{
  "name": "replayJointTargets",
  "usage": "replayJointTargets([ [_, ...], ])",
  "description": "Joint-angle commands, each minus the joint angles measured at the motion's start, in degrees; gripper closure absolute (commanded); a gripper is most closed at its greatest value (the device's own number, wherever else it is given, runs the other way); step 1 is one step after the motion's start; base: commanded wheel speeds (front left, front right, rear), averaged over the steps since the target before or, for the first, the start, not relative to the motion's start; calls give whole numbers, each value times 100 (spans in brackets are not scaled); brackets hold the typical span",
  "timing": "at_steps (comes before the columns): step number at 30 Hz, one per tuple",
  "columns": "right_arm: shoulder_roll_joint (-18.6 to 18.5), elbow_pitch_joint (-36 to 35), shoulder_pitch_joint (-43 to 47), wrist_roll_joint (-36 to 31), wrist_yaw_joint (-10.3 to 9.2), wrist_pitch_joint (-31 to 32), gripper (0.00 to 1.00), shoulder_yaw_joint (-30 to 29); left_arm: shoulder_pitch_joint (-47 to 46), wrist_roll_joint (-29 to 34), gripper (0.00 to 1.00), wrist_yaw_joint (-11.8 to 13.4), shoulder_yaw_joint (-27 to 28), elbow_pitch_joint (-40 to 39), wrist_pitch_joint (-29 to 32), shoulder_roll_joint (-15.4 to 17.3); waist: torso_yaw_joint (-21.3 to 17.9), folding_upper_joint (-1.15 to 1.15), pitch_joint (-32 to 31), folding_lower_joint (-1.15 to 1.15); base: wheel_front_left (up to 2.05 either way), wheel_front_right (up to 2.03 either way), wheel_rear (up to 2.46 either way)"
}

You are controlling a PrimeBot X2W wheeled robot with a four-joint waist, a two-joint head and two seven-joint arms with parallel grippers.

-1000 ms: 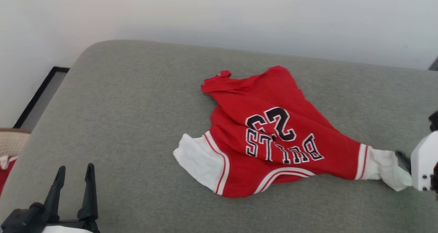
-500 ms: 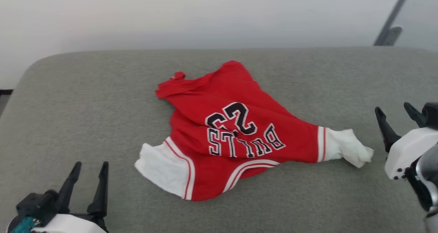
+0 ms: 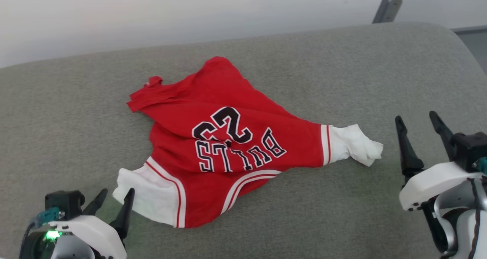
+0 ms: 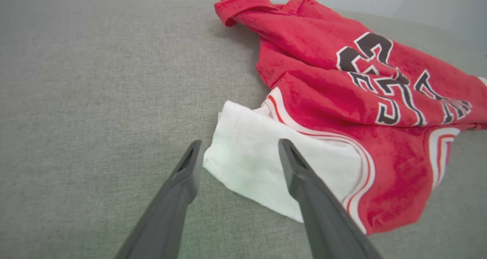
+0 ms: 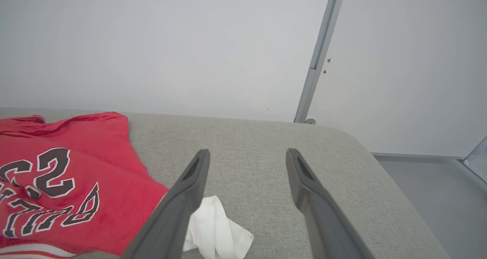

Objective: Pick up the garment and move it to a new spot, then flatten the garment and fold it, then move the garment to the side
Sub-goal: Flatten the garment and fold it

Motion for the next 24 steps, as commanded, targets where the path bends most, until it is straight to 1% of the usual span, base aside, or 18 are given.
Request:
replayJointTargets([
  [1, 80, 5, 100, -17, -1, -89, 0, 16, -154, 21, 0, 39, -21, 85, 167, 91, -116, 0, 79, 0, 0, 0, 0],
  [2, 80, 5, 100, -17, -1, -89, 0, 16, -154, 21, 0, 39, -21, 85, 167, 91, -116, 0, 79, 0, 0, 0, 0],
  [3, 124, 16, 112, -6, -1, -130, 0, 34, -200, -31, 0, 70, -28, 167, 318, 89, -147, 0, 97, 0, 0, 0, 0],
  [7, 214, 60, 186, 9, -1, -171, 0, 113, -432, -59, 0, 129, -72, 451, 858, 252, -255, 0, 167, 0, 0, 0, 0],
  [12, 250, 129, 233, 55, -1, -17, 0, 251, -681, -118, 0, 236, -164, 841, 1643, 400, -347, 0, 228, 0, 0, 0, 0],
  [15, 194, 162, 259, 130, -1, 154, 0, 352, -795, -224, 0, 248, -260, 1057, 2138, 399, -375, 0, 242, 0, 0, 0, 0],
  [16, 144, 178, 274, 147, -1, 230, 0, 413, -843, -175, 0, 229, -335, 1106, 2297, 424, -377, 0, 244, 0, 0, 0, 0],
  [20, -16, 211, 266, 299, -1, 548, 0, 590, -1081, -190, 0, 200, -514, 1299, 2778, 435, -355, 0, 246, 0, 0, 0, 0],
  [21, -49, 233, 249, 364, -2, 645, 0, 624, -1128, -237, 37, 173, -561, 1355, 2912, 418, -345, 0, 247, 0, 0, 0, 0],
  [22, -97, 268, 225, 414, -1, 759, 0, 668, -1162, -271, 100, 159, -599, 1387, 2995, 403, -332, 0, 248, 0, 0, 0, 0],
  [24, -218, 325, 123, 512, -2, 972, 0, 786, -1257, -313, 100, 140, -648, 1428, 3136, 398, -301, 0, 265, 0, 0, 0, 0],
])
